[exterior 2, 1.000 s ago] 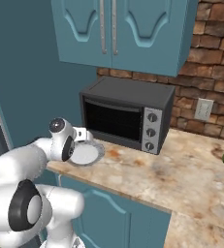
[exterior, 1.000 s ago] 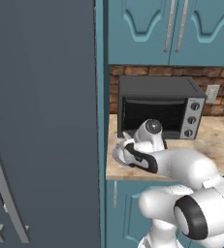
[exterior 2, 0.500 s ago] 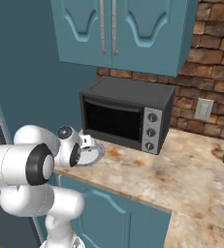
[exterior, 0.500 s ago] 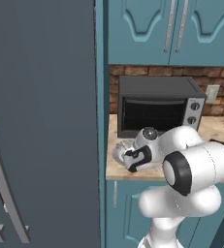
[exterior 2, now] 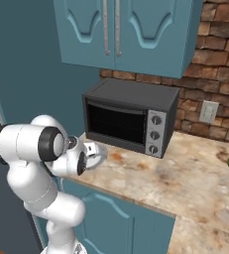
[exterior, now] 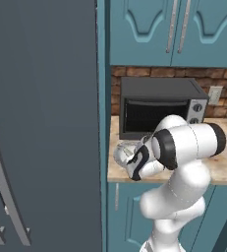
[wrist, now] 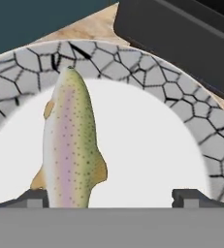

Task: Take the fish from the oven and place it on the plate on the counter.

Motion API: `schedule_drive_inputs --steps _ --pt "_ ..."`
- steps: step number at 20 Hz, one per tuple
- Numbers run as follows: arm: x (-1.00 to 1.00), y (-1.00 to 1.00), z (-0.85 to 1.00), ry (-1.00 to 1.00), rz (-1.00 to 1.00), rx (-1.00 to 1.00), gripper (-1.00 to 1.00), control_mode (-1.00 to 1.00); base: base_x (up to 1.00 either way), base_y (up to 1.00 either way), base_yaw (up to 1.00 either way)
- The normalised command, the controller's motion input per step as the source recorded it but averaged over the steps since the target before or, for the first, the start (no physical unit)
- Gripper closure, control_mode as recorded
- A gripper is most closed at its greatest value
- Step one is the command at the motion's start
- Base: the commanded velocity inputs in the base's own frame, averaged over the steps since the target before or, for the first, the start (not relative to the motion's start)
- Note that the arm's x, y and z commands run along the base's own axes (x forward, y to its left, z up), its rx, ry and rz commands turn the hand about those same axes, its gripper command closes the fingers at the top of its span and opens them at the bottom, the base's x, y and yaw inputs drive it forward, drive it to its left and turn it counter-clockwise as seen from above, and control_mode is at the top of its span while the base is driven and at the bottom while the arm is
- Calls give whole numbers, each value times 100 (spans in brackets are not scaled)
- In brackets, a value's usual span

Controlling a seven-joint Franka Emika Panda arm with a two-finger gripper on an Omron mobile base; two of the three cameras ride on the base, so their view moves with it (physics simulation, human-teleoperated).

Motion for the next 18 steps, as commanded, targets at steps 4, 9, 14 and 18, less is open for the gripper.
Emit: schedule_drive_inputs --steps 4,9,14,18 --pt "71 0 -15 7 1 -1 -100 -100 0 0 0" --pt "-48 2 0 2 0 0 -100 -100 0 0 0" --pt "18 -18 69 11 -1 6 -100 -100 0 0 0" --pt "24 -14 17 41 -2 4 -100 -100 0 0 0"
